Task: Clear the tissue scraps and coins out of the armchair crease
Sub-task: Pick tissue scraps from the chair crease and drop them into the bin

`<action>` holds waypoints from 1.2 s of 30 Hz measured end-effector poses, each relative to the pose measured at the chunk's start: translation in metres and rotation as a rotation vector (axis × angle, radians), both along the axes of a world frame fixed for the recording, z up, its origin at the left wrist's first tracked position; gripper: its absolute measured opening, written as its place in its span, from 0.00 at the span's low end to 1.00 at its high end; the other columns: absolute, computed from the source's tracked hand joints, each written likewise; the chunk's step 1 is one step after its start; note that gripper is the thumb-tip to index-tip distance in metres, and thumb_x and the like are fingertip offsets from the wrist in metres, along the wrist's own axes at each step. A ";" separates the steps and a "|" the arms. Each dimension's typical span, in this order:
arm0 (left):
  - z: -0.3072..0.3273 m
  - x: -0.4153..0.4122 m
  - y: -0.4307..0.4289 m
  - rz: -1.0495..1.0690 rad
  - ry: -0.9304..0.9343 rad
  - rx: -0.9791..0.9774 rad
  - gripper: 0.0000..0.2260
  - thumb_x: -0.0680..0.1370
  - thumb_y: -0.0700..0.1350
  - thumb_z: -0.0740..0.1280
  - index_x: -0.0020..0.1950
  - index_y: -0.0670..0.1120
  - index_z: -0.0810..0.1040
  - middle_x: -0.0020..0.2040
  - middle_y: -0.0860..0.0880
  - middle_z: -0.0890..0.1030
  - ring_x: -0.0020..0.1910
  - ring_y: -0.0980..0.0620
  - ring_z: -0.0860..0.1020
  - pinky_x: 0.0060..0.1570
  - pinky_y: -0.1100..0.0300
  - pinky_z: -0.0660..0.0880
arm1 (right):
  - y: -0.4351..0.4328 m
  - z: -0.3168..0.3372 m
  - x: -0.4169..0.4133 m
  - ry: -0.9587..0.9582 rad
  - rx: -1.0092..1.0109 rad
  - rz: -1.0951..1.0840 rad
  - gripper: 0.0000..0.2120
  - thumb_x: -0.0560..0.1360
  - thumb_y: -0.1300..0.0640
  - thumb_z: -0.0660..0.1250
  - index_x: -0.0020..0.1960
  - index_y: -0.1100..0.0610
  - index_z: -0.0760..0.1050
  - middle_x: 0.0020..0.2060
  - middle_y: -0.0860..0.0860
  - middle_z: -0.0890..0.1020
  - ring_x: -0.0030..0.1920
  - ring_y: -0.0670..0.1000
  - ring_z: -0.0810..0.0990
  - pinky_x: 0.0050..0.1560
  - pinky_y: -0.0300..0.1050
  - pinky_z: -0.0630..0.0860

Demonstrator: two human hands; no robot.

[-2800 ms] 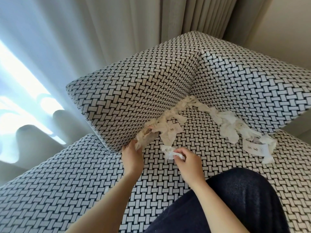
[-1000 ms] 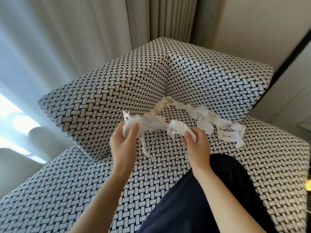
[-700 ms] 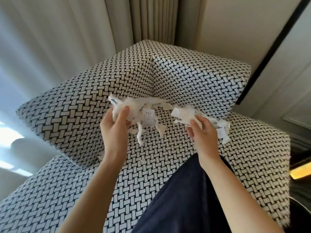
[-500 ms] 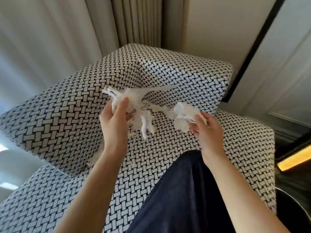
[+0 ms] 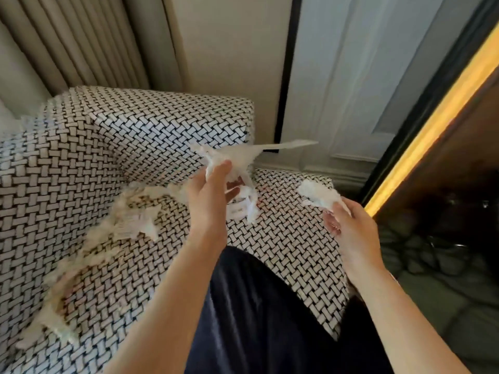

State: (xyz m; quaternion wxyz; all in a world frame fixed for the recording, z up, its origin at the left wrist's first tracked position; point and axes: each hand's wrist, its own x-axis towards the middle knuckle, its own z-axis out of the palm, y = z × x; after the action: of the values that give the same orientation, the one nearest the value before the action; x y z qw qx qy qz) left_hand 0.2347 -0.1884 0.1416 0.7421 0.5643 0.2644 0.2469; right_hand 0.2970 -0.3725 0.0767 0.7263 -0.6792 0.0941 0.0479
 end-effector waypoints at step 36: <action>-0.131 0.093 -0.207 -0.763 0.445 -0.039 0.11 0.78 0.43 0.65 0.60 0.45 0.77 0.54 0.47 0.81 0.54 0.51 0.79 0.58 0.53 0.76 | -0.189 -0.119 0.034 0.538 0.513 -0.104 0.31 0.77 0.40 0.59 0.71 0.61 0.65 0.64 0.54 0.76 0.64 0.55 0.74 0.70 0.54 0.65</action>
State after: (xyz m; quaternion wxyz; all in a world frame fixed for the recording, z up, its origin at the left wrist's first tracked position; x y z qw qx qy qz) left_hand 0.3275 -0.3949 0.0105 0.7157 0.6467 0.1952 -0.1776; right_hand 0.3313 -0.5610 -0.0421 0.8235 -0.4328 0.3009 0.2095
